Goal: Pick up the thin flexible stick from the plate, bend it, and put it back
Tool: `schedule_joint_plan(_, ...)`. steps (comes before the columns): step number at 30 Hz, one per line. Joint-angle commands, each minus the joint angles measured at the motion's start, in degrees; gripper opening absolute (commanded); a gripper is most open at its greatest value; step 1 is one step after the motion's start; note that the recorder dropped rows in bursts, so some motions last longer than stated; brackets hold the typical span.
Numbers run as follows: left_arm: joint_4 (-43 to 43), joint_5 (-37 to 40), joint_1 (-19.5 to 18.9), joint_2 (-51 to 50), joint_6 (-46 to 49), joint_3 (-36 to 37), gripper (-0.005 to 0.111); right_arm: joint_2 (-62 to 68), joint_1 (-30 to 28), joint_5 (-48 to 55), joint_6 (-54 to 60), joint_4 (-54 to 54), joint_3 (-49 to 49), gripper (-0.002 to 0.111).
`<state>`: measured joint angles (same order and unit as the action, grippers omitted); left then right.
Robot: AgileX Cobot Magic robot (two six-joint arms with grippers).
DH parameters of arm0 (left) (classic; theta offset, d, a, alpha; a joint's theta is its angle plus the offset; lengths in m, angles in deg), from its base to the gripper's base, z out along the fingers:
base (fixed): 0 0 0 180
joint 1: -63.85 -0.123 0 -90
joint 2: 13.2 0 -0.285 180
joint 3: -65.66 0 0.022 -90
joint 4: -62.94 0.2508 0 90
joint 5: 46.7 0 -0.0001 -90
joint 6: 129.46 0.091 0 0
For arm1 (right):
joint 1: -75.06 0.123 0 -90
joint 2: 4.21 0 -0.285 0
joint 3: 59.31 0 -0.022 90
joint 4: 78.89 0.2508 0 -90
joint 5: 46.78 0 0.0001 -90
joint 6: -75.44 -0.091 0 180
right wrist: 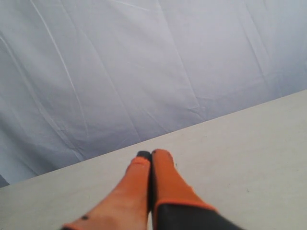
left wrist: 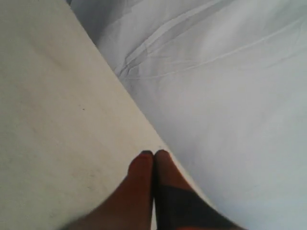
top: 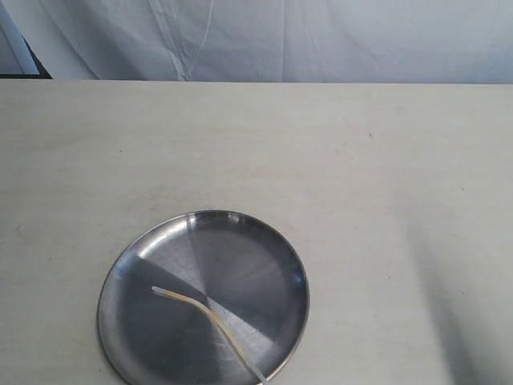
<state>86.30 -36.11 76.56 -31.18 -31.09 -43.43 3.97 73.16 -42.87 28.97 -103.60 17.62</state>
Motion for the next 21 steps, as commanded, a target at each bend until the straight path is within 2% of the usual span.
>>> schedule_joint_plan(1,-14.0,-0.2,-0.1,0.4,36.0,0.1,0.000,-0.4,-0.3,-0.2,0.3,-0.2,0.3,0.000)
schedule_joint_plan(3,-17.5,-0.2,-0.1,0.4,51.8,0.1,0.000,-0.4,-0.3,-0.2,0.3,-0.2,0.3,0.000)
schedule_joint_plan(5,-17.4,-0.2,-0.1,0.4,56.4,0.4,0.000,-0.4,-0.3,-0.2,0.3,-0.2,0.3,0.000)
schedule_joint_plan(11,-17.3,-0.2,-0.1,0.5,56.8,6.3,0.000,-0.4,-0.3,-0.2,0.3,-0.2,0.3,0.000)
schedule_joint_plan(13,-17.3,-0.2,-0.1,0.5,56.8,6.3,0.000,-0.4,-0.3,-0.2,0.3,-0.2,0.3,0.000)
schedule_joint_plan(15,-17.3,3.7,-0.1,0.5,56.8,6.3,0.000,-0.4,-0.3,-0.2,0.3,-0.2,0.3,0.000)
schedule_joint_plan(21,-14.1,3.6,-0.1,0.5,56.8,6.3,0.000,-0.4,-0.3,-0.2,0.3,-0.1,0.3,0.000)
